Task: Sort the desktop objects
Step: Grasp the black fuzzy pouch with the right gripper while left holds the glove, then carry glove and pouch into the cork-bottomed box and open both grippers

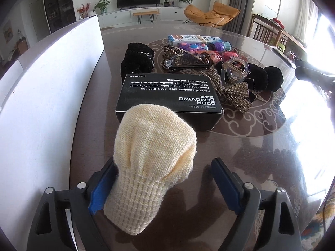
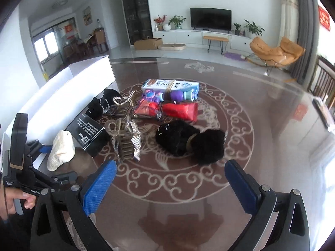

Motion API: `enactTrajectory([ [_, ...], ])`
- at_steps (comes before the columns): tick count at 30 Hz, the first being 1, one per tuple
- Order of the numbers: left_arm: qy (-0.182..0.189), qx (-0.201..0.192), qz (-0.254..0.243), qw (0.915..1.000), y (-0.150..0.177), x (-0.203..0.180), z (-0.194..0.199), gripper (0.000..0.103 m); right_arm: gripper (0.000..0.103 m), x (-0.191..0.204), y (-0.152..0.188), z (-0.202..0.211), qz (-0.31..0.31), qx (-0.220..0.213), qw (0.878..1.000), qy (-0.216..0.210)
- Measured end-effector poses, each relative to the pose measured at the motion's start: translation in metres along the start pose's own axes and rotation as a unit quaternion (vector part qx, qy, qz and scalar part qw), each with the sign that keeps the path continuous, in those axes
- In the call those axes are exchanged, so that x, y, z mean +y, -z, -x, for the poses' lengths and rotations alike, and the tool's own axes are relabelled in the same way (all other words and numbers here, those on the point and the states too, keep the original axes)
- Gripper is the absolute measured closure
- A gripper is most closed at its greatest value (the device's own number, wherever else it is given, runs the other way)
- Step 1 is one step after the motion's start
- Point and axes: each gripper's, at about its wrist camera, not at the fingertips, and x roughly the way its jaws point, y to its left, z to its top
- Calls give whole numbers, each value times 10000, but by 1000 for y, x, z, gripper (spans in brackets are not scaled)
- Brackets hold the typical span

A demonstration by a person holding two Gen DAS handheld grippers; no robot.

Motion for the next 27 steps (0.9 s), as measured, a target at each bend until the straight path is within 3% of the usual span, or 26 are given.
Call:
enactTrajectory([
  [2,73,-56,18,10000,-1,0,4,49,0,-16,-26,-21,528,365,9979,-113],
  [6,414,-45,172,9990,5,1,12,52,3,-21,-48,-78,983,1374,9816,-892],
  [9,599,-73,237,9979,12,1,21,53,22,0,-37,-106,1613,1750,9681,-785],
  [10,643,-111,272,9975,14,1,25,53,42,4,-32,-111,1673,1789,9660,-824],
  [11,698,-170,315,9969,15,1,29,53,58,6,-29,-112,1639,1801,9661,-859],
  [13,848,-313,413,9950,17,-1,41,53,68,5,-24,-99,1429,1629,9721,-895],
  [21,1311,-911,792,9840,17,-1,106,53,69,2,-8,-9,561,1029,9888,-928],
  [24,1288,-1180,1072,9788,13,30,142,53,69,21,-28,22,415,702,9894,-1198],
  [27,983,-1332,1466,9753,8,81,171,53,69,65,-58,35,425,413,9841,-1677],
])
